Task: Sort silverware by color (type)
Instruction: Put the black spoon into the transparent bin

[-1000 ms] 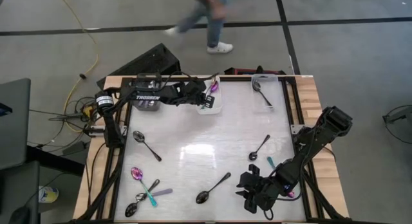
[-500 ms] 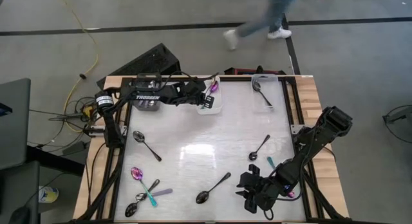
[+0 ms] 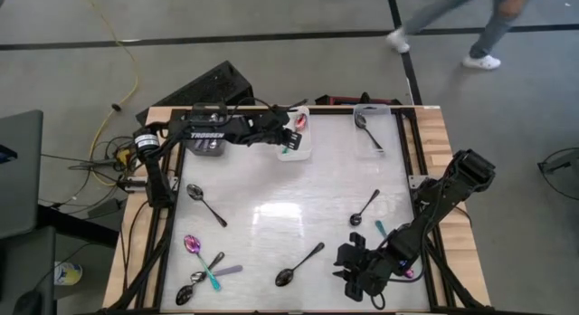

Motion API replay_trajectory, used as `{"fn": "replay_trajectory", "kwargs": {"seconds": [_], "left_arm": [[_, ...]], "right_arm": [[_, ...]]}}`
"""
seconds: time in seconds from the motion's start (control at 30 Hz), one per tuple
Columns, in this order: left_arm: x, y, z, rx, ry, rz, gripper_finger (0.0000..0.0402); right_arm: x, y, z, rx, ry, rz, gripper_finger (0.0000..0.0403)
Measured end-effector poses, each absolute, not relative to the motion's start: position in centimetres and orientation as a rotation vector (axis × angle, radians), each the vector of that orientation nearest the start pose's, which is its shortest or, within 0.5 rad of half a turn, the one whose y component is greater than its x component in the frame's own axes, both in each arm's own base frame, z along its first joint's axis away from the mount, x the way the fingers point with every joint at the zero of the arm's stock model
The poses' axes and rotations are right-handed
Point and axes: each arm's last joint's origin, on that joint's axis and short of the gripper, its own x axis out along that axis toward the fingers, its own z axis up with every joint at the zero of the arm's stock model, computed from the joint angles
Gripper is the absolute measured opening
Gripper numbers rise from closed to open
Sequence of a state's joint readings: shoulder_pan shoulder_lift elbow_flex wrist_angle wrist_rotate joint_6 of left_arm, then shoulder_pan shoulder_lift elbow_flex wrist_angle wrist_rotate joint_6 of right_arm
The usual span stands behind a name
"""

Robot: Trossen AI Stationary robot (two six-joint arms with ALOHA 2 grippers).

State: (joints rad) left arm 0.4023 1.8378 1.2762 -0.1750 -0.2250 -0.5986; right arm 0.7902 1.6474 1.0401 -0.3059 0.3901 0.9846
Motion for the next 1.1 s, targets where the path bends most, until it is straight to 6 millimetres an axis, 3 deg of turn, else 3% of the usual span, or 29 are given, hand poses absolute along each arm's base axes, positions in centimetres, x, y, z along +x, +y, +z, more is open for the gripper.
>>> {"fn": "replay_trajectory", "kwargs": {"seconds": [0.1, 0.3, 0.47, 0.6, 0.83, 1.1], "left_arm": [[37.1, 16.6, 22.9, -0.567, 0.553, 0.743, 0.0138], [37.8, 16.9, 28.3, -0.431, 0.632, 0.580, 0.0165], [38.3, 14.1, 33.1, -0.252, 0.737, 0.457, 0.0166], [38.0, 10.9, 35.6, -0.043, 0.836, 0.460, 0.0167], [35.8, 6.7, 36.8, 0.173, 0.948, 0.432, 0.0167], [29.6, 5.2, 34.4, 0.242, 0.985, 0.240, 0.0167]], "right_arm": [[24.2, 22.9, 20.1, 0.401, 0.846, -0.026, 0.0152], [24.3, 22.8, 20.0, 0.410, 0.893, 0.000, 0.0152], [24.9, 21.5, 19.9, 0.450, 1.001, 0.030, 0.0152], [25.0, 19.0, 20.4, 0.461, 1.123, -0.013, 0.0152], [23.0, 13.5, 22.1, 0.212, 1.298, -0.147, 0.0152], [23.3, 10.0, 22.2, -0.190, 1.411, 0.058, 0.0152]]}}
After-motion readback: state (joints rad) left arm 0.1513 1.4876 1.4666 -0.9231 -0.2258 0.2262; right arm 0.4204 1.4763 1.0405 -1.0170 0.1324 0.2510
